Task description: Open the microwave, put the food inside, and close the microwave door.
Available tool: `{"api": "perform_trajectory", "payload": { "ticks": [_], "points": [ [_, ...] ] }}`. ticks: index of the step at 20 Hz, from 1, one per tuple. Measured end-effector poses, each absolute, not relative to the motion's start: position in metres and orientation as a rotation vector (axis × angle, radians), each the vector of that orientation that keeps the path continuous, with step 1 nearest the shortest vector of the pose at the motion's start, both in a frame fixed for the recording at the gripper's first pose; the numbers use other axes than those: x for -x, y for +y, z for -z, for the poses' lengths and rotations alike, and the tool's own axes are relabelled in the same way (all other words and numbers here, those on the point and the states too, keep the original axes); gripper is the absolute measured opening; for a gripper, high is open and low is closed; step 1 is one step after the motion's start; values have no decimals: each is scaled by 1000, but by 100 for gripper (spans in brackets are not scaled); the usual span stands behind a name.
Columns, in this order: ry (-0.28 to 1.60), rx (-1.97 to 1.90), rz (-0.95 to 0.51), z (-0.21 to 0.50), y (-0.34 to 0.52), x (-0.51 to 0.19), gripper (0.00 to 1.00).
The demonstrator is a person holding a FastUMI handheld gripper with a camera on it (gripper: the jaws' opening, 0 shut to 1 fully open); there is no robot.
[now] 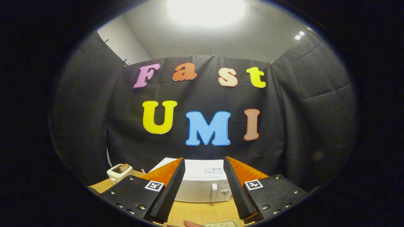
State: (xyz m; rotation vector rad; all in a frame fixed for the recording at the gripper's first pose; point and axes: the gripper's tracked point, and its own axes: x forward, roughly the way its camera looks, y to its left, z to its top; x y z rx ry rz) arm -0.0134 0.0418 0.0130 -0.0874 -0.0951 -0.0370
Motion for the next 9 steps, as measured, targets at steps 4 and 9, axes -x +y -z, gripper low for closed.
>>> {"api": "perform_trajectory", "payload": {
  "ticks": [4, 9],
  "points": [
    [-110, 116, 36, -14, 47, 10, 78],
    [-108, 126, 27, -10, 55, 4, 78]
  ]
}}
